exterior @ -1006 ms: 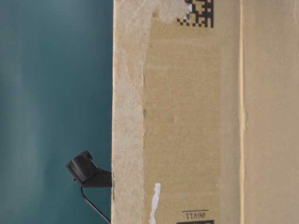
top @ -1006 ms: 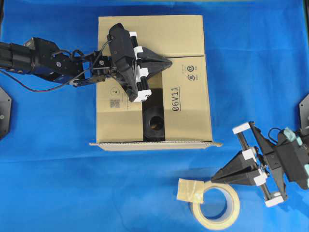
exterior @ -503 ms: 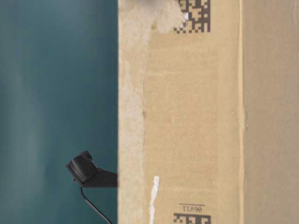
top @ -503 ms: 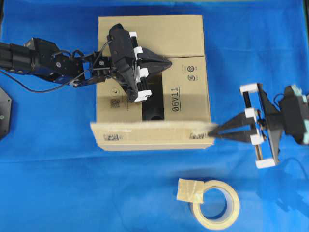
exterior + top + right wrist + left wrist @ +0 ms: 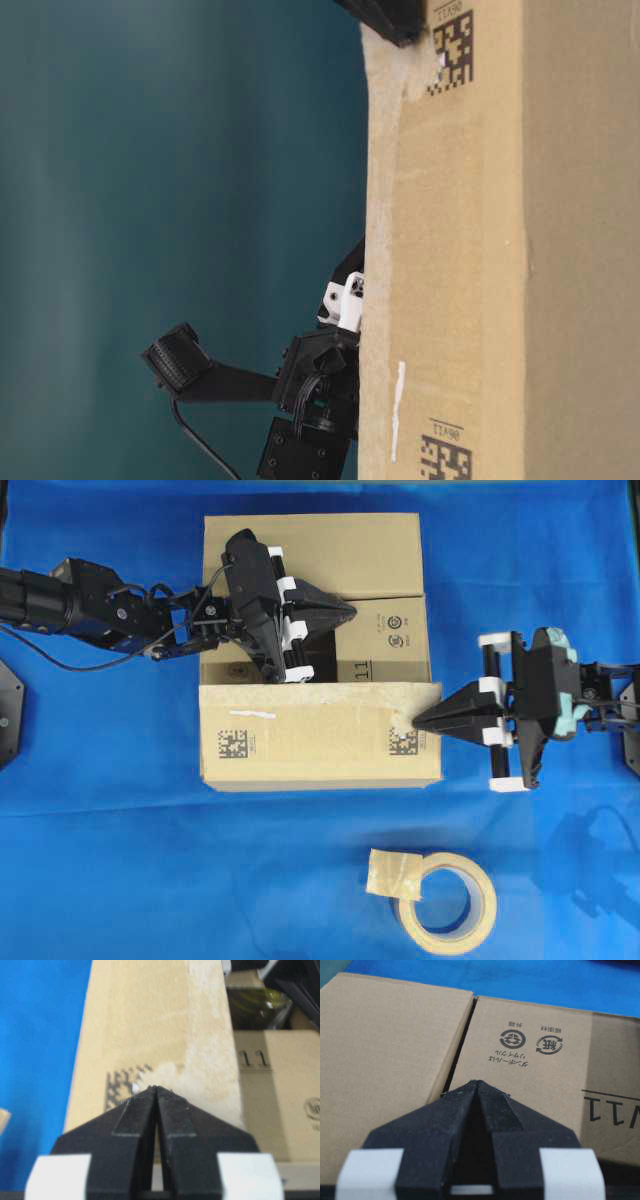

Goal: Close the cardboard box.
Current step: 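Push the front flap up and over with the right gripper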

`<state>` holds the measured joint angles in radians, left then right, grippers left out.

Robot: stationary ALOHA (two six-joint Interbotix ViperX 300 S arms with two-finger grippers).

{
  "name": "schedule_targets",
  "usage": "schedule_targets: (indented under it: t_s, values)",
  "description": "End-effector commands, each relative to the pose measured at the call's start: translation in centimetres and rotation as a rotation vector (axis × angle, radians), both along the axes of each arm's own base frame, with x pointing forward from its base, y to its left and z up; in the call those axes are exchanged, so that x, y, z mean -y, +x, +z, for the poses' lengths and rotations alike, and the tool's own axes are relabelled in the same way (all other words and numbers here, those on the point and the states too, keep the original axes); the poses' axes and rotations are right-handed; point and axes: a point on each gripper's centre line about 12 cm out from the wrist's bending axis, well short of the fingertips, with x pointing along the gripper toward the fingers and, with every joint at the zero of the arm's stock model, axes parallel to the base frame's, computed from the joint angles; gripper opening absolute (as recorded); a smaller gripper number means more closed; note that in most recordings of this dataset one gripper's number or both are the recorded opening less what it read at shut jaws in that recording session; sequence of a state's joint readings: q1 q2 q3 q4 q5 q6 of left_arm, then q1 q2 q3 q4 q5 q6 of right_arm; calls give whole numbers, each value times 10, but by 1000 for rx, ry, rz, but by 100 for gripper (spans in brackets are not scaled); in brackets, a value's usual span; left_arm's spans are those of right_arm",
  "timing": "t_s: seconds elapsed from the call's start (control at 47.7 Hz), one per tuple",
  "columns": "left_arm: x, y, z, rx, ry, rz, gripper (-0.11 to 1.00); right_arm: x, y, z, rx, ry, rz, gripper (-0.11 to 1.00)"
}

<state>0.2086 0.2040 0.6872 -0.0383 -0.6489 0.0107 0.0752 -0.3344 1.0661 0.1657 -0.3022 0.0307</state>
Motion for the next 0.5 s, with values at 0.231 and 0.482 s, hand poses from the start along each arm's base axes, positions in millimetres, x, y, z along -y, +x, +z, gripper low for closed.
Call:
schedule_targets:
  t_s: [0.231,0.482]
  values:
    - [3,3,8,15,2,-9,0,2,6,-13,-46,11,-20,0]
    - [3,3,9,17,2,-8,0,2,6,-14,-50,12,-20,0]
